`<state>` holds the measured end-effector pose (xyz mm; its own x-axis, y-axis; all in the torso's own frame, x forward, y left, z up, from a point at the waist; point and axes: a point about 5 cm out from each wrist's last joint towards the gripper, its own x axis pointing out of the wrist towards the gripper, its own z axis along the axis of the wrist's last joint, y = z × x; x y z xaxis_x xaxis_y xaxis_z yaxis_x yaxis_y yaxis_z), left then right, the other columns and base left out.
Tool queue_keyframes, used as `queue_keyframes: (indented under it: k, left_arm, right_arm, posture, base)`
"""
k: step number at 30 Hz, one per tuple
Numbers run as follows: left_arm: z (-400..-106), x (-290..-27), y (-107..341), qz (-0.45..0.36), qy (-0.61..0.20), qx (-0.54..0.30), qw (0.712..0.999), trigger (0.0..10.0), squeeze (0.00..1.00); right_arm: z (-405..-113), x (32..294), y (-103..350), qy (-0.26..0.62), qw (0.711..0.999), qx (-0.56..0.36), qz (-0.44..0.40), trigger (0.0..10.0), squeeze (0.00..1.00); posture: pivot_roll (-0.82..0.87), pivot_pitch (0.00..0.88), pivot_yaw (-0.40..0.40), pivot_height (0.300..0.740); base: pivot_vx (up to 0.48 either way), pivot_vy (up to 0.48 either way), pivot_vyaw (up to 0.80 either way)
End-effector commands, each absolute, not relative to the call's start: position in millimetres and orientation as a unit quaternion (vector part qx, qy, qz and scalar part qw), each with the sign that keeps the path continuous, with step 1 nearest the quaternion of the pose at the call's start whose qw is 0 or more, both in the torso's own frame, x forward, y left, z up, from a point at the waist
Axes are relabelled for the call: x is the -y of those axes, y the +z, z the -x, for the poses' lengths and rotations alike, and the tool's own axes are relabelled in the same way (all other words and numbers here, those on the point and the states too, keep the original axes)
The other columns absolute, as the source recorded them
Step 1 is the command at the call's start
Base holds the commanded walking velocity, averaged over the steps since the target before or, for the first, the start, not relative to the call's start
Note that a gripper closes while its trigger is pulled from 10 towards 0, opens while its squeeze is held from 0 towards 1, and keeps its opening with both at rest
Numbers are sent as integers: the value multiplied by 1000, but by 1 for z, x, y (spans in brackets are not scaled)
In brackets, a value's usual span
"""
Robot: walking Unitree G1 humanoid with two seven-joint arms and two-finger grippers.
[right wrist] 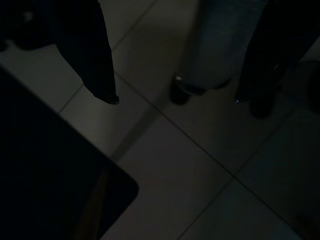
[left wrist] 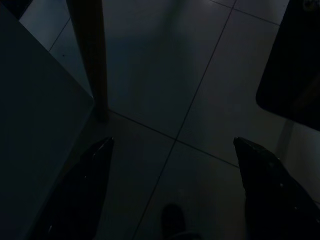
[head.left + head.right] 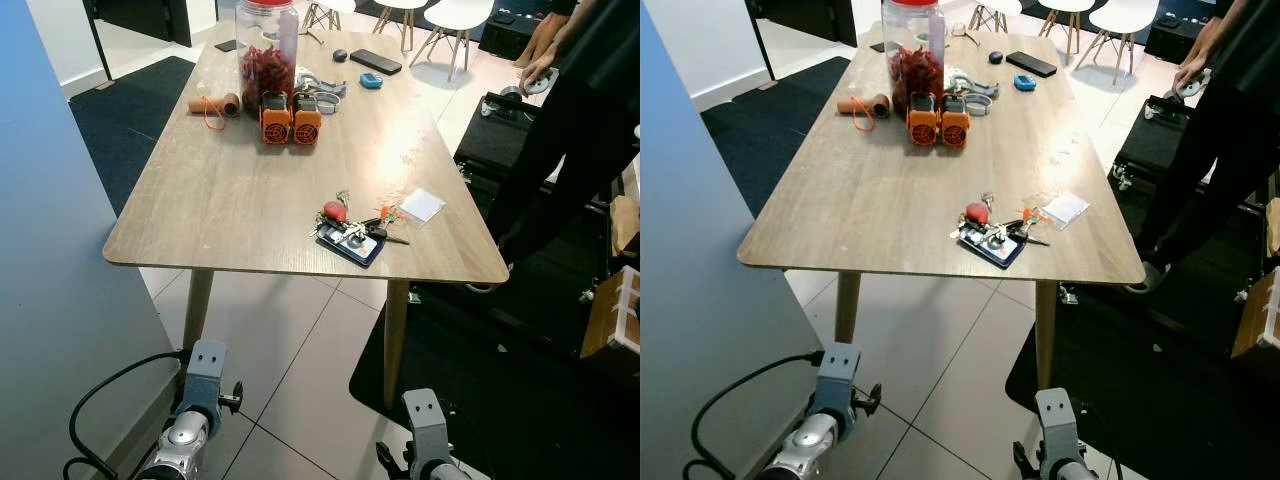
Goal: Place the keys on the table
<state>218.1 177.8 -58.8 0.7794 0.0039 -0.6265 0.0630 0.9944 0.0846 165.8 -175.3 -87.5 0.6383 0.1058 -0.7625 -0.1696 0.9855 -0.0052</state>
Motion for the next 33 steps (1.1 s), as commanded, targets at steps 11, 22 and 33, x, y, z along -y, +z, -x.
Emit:
queue_keyframes:
  k: [11, 22, 33]
  left_arm:
    - [-214, -172, -62, -43, -16, -339, 940, 10000, 0]
    - [-209, -178, -64, -54, -17, -343, 938, 10000, 0]
    - [-212, -180, -62, -56, -17, -340, 939, 10000, 0]
  right_arm:
    - [-164, 173, -88, 108, 897, -425, 64, 10000, 0]
    - [-170, 170, -86, 122, 897, -419, 76, 10000, 0]
    - [-170, 169, -86, 123, 897, -418, 77, 10000, 0]
  posture:
    - [81, 0, -81, 740]
    - [91, 0, -82, 740]
    - [94, 0, -80, 740]
  base:
    - [0, 0, 551]
    - [0, 0, 800]
    - [0, 0, 800]
